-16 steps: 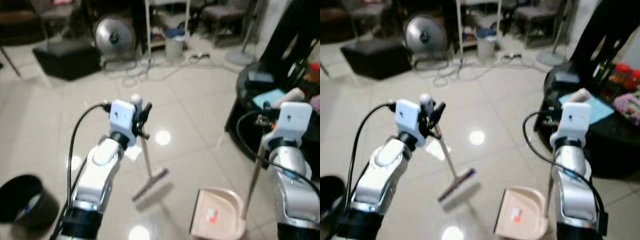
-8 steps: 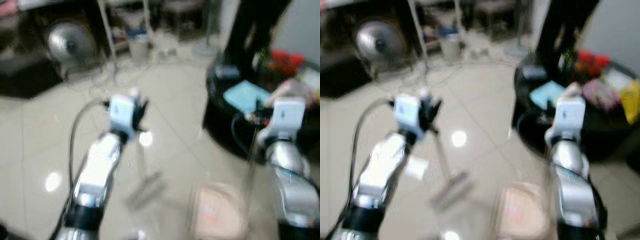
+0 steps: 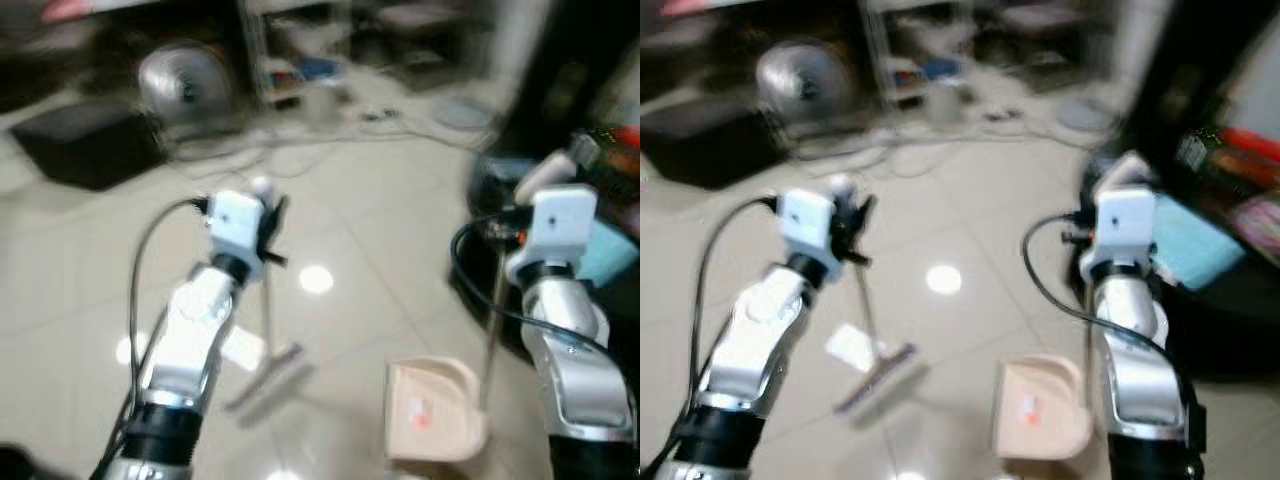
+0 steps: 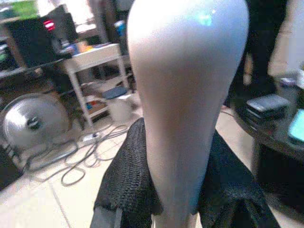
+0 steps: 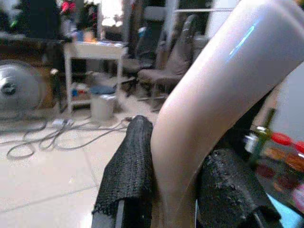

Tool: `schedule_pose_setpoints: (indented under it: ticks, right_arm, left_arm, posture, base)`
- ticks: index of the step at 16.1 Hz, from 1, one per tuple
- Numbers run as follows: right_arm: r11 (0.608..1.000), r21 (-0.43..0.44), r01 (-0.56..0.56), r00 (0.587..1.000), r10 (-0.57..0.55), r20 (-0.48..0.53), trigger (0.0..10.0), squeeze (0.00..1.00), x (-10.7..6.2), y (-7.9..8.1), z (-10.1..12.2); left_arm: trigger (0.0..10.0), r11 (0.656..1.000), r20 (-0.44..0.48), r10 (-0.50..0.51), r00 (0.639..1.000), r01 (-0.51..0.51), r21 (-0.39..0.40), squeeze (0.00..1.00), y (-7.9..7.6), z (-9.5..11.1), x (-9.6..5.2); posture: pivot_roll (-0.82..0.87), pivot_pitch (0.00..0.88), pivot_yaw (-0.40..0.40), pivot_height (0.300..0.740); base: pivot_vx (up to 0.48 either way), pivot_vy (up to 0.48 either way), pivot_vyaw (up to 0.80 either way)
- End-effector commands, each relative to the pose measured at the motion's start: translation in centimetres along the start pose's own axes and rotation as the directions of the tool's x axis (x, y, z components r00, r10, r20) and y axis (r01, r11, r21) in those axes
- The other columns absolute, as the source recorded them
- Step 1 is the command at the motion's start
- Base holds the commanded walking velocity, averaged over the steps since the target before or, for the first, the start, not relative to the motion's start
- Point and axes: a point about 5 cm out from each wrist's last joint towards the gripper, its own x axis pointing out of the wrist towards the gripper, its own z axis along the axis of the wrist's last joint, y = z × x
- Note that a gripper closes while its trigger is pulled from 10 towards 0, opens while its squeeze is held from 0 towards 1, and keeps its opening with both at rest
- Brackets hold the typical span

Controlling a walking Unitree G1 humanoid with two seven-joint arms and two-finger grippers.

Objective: Sweep floor

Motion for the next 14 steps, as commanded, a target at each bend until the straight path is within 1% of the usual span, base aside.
schedule_pose_setpoints:
  ticks: [1,5,6,7,8,11,14]
  right_arm:
    - [0.999,0.015,-0.048,0.996,0.046,0.080,10.0,0.00,0.23,1.15,1.63]
    - [0.998,0.015,-0.057,0.995,0.056,0.086,10.0,0.00,0.35,1.39,1.58]
    - [1.000,-0.001,-0.027,0.995,0.027,0.097,10.0,0.00,0.42,1.13,1.57]
    - [1.000,0.008,0.007,0.995,-0.008,0.099,10.0,0.00,0.42,0.80,1.37]
    - [1.000,0.013,0.015,0.995,-0.016,0.097,10.0,0.00,0.41,0.71,1.27]
    - [0.999,0.027,-0.022,0.996,0.020,0.092,10.0,0.00,0.26,0.99,1.01]
    - [0.998,0.011,-0.063,0.994,0.062,0.088,10.0,0.00,0.24,1.66,0.81]
  left_arm:
    - [10.0,0.998,0.036,0.059,0.998,-0.060,0.031,0.00,1.50,0.81,-0.26]
    - [10.0,0.996,0.036,0.078,0.996,-0.079,0.033,0.00,1.94,0.82,-0.30]
    - [10.0,0.996,0.035,0.078,0.996,-0.079,0.036,0.00,1.95,0.81,-0.24]
    - [10.0,0.996,0.033,0.076,0.997,-0.077,0.037,0.00,1.92,0.79,-0.16]
    - [10.0,0.996,0.033,0.075,0.997,-0.076,0.037,0.00,1.91,0.78,-0.13]
    - [10.0,0.996,0.027,0.079,0.997,-0.080,0.037,0.00,1.96,0.65,-0.14]
    - [10.0,0.995,0.022,0.088,0.996,-0.089,0.036,0.00,2.10,0.58,-0.24]
  posture:
    - [-0.08,0.028,0.020,0.740]
    - [-0.08,0.027,0.024,0.740]
    - [-0.08,0.027,0.029,0.740]
    - [-0.08,0.026,0.030,0.740]
    - [-0.08,0.026,0.030,0.740]
    - [-0.07,0.027,0.033,0.740]
    - [-0.07,0.028,0.033,0.740]
  base:
    - [0.472,0.000,0.80]
    - [0.472,0.000,0.80]
    - [0.469,0.000,0.68]
    - [0.472,0.000,0.00]
    - [0.472,0.000,0.00]
    - [0.472,0.000,0.00]
    - [0.472,0.000,0.00]
